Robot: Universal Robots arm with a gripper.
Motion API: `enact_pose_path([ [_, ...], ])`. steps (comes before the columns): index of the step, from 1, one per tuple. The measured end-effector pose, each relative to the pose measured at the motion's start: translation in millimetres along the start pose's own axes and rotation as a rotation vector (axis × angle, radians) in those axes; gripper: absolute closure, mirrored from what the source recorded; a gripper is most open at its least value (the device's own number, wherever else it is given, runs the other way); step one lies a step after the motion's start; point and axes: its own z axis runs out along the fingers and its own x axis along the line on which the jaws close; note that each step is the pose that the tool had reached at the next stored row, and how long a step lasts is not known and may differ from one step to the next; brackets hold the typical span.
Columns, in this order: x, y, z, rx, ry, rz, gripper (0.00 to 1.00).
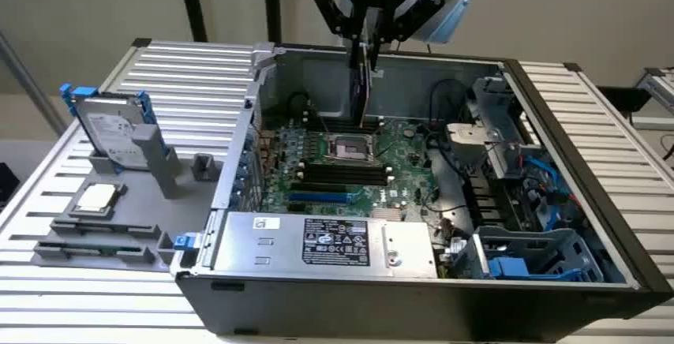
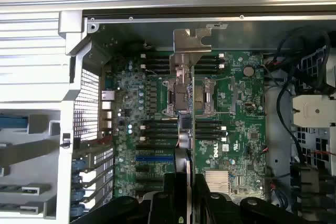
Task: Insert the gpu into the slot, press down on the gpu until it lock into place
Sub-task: 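Insert the gpu into the slot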
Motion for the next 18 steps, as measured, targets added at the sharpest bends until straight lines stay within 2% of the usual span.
enact_pose_path([
  [14, 0.0, 0.0, 0.0, 0.0005, 0.0, 0.0, 0.73],
  [18, 0.0, 0.1, 0.4, 0.0032, 0.0041, -0.054, 0.73],
])
